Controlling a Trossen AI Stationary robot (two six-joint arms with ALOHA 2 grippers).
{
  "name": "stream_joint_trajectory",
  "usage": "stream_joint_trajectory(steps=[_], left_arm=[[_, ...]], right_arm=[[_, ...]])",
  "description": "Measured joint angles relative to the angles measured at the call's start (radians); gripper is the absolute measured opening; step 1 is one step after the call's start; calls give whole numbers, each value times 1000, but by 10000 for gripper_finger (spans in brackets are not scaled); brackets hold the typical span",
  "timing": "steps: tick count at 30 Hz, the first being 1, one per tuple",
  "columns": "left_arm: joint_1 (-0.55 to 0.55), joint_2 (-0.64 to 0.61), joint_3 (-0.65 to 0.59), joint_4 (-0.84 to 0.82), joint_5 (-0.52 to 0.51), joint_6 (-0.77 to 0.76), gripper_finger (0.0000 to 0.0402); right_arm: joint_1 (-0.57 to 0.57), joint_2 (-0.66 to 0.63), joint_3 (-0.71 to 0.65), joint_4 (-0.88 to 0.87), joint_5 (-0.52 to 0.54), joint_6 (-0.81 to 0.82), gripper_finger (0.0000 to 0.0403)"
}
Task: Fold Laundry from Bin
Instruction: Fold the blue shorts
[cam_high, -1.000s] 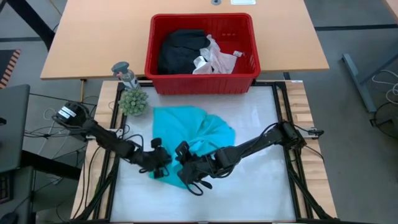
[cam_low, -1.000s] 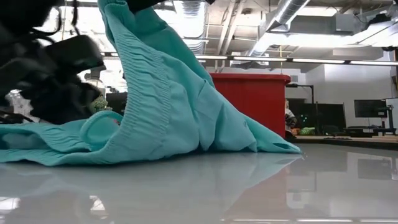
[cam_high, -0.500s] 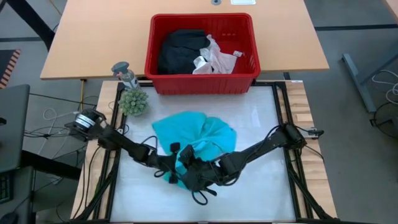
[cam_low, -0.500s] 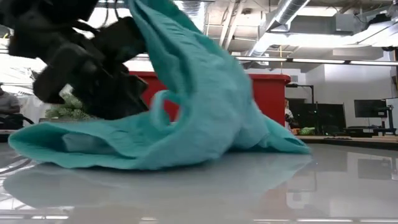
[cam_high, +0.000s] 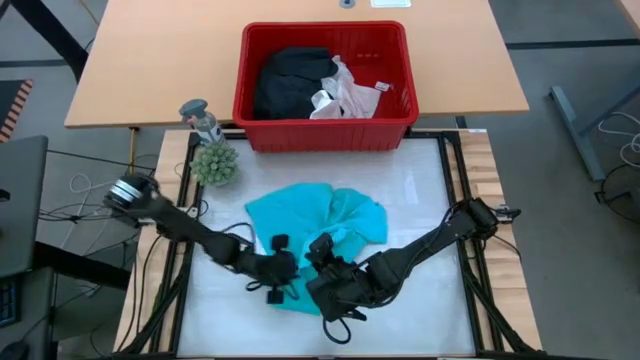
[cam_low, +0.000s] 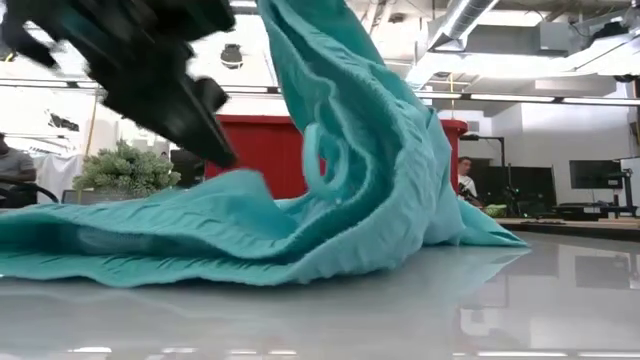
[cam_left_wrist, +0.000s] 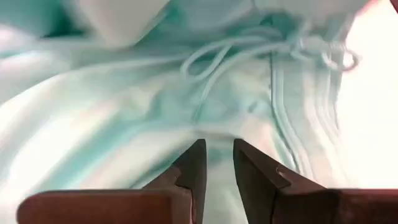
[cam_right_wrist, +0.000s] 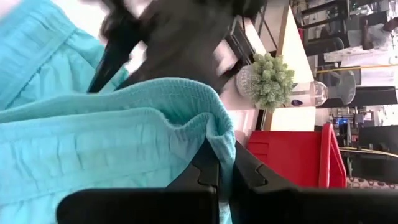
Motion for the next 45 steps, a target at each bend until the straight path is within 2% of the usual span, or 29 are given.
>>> stream_joint_trajectory(steps=[3,5,8,11,15,19,23,28,33,36,41,45], left_arm=[[-79,-75,1,-144,-148,-111,70],[-128,-75,3,-180,-229,-171,70],[-173,-24,-1,-194,-259,-243,70],[-197,39,0,-127,-230,-265,70],[-199,137,0,-71,-135,-350,70],[-200,204,0,89,-49,-376,70],[-208,227,1,233,43,-364,70],[-230,224,1,361,49,-346,70],[-245,152,0,281,41,-373,70],[-266,82,0,222,-5,-374,70],[-314,7,2,-60,-171,-480,70],[-327,34,0,-211,-173,-596,70]], right_arm=[[1,0,0,-5,-1,-9,29],[2,0,0,-8,-1,-9,29],[1,0,0,-11,-1,-10,29],[1,0,0,-12,-1,-10,29],[6,0,0,-12,-1,-5,29],[11,0,0,-12,-14,-5,29],[11,0,0,5,-72,-6,29],[10,0,0,62,-175,-64,29],[13,0,0,123,-288,-97,29],[19,1,0,178,-321,-128,29],[26,1,0,315,-456,-203,29],[17,1,0,351,-540,-215,29]])
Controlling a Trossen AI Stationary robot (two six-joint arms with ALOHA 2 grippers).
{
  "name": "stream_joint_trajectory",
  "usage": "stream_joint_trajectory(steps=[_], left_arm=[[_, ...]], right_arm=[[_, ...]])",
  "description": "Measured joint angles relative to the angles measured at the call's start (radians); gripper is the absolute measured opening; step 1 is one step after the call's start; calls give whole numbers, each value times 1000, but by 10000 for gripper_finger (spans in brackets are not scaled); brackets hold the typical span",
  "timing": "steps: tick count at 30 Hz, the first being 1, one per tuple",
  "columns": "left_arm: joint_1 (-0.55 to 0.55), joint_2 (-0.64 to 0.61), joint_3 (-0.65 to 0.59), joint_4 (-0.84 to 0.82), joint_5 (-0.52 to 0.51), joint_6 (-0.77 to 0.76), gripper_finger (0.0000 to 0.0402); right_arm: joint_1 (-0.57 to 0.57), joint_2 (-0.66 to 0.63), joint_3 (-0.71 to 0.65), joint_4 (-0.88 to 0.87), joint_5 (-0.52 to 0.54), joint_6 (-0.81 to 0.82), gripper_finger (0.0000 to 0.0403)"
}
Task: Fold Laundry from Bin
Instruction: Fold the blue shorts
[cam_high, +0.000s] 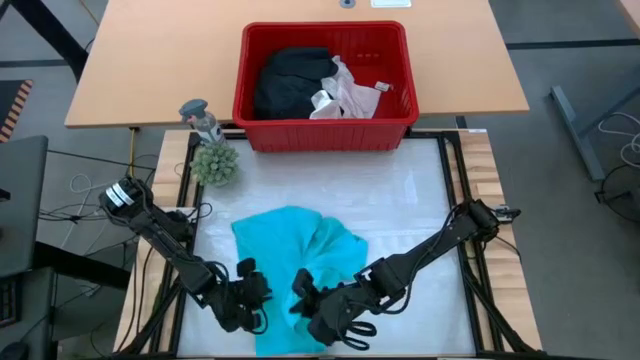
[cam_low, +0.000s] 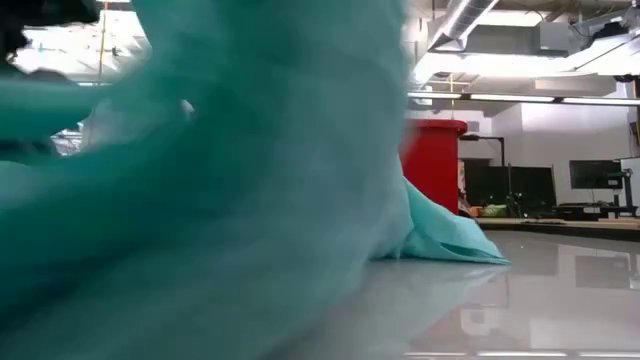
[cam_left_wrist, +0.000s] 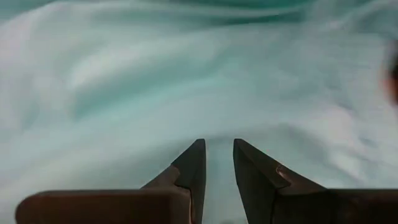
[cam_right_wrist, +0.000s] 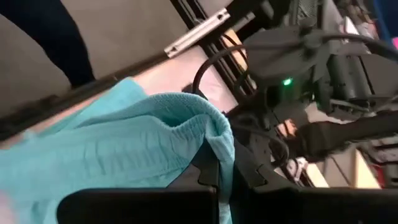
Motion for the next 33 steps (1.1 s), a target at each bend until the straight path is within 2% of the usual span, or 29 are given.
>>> stream_joint_trajectory(steps=[6,9,13,26,33], left_arm=[[-1,85,0,9,58,2,70],[5,115,3,24,61,14,70],[13,127,3,26,58,23,70],[62,129,1,85,58,136,70],[148,130,0,128,65,306,70]], right_arm=[[-32,15,-1,30,-173,18,29],[-46,32,1,90,-308,18,29],[-51,63,0,163,-403,-17,29],[-85,164,0,328,-507,-76,29],[-101,166,1,327,-516,-80,29]])
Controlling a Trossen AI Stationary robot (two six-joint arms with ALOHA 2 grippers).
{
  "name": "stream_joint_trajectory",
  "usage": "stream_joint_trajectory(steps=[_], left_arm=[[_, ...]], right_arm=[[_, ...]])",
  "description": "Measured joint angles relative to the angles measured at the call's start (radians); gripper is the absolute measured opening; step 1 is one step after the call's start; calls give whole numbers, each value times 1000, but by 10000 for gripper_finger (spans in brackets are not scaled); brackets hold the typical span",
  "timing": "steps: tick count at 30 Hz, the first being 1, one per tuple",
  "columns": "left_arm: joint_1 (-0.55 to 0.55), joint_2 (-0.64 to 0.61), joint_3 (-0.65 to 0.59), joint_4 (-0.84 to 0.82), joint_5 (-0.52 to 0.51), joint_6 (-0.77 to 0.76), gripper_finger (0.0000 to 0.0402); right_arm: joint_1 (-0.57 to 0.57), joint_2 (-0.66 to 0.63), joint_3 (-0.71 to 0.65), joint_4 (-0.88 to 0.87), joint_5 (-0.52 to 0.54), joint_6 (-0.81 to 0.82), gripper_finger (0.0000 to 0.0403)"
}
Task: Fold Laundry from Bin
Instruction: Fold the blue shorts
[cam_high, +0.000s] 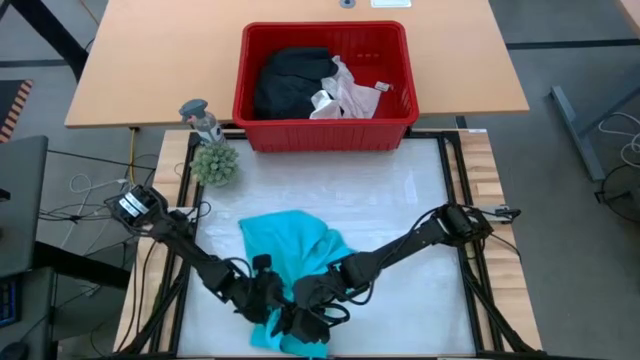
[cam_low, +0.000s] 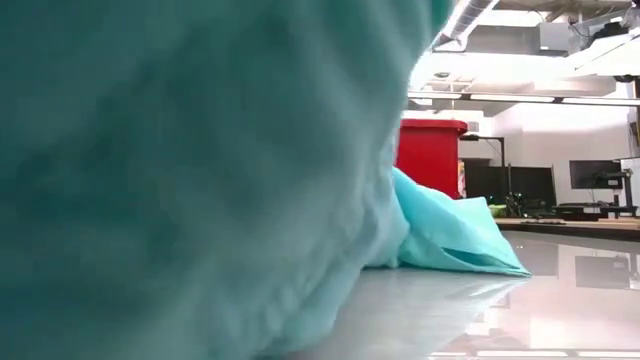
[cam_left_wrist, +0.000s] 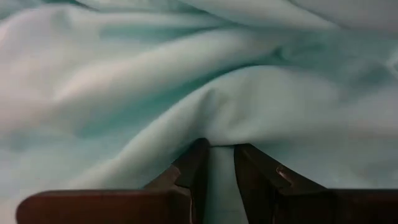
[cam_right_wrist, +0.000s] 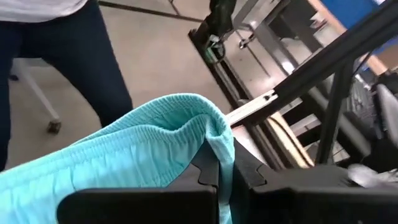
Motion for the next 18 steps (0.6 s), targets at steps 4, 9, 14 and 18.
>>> stream_joint_trajectory(steps=[4,9,14,18], left_arm=[[48,1,-1,9,-8,90,70],[71,-31,-1,-35,36,171,70],[48,-172,0,-219,41,109,70],[-1,-301,0,-341,36,14,70]], right_arm=[[-10,-3,0,-93,34,44,29],[-19,-13,-1,-165,44,78,29],[-24,-13,-1,-178,65,53,29],[-46,-13,-1,-170,59,37,29]])
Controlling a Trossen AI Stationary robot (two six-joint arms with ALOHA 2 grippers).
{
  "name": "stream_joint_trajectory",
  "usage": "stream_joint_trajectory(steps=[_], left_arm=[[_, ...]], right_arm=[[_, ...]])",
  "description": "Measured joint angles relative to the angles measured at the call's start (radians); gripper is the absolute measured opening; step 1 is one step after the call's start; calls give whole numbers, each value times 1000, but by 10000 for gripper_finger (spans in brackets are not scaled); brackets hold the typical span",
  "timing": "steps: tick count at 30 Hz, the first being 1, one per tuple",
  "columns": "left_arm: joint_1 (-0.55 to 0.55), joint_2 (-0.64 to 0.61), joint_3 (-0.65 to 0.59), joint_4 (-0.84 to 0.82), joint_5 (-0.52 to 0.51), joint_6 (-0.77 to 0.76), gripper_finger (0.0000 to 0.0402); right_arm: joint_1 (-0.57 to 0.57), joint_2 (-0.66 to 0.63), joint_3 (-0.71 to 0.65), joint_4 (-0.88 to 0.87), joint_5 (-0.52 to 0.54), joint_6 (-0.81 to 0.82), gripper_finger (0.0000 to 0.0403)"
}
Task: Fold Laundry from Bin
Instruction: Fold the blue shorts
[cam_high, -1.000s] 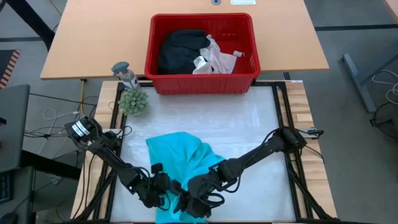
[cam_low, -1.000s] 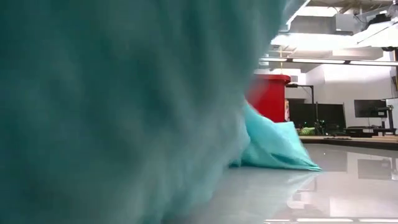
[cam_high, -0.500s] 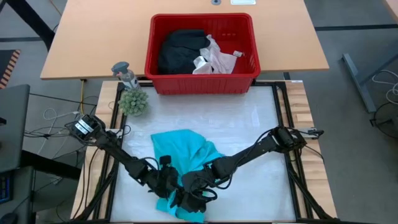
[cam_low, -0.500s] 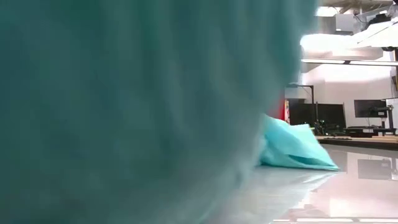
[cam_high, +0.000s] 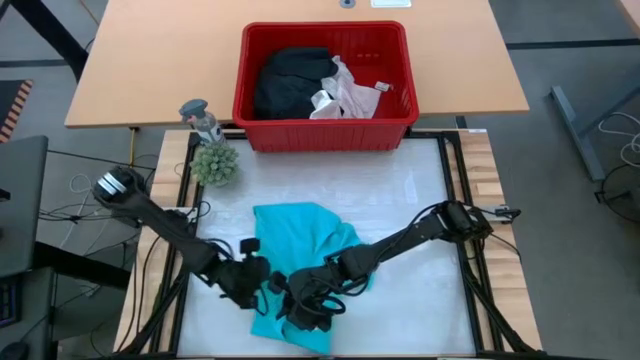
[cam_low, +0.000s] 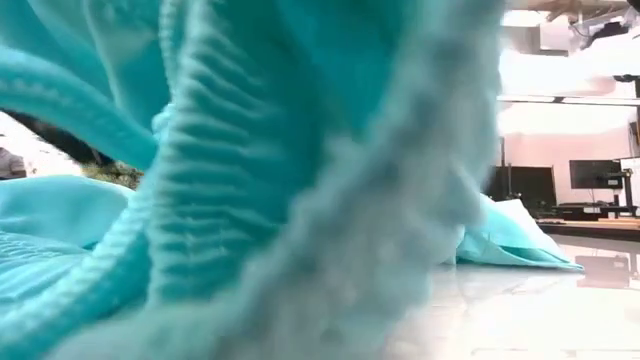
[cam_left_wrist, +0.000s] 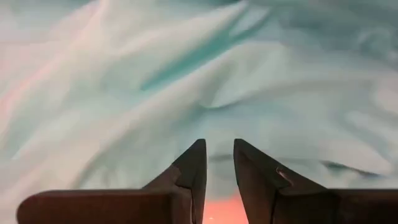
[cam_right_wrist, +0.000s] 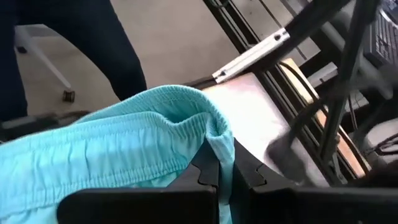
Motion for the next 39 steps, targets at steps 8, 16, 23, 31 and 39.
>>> stream_joint_trajectory(steps=[8,16,23,31,39], left_arm=[[-172,-171,1,-114,-146,-192,70],[-228,-191,1,-161,-227,-228,70],[-228,-191,1,-177,-227,-233,70],[-228,-191,2,-179,-228,-233,70],[-228,-191,2,-179,-223,-234,70]], right_arm=[[-65,5,0,61,-139,-11,29],[-108,87,3,144,-185,-5,29],[-124,160,-1,183,-210,51,45],[-129,184,0,192,-210,164,59],[-125,166,2,185,-208,208,150]])
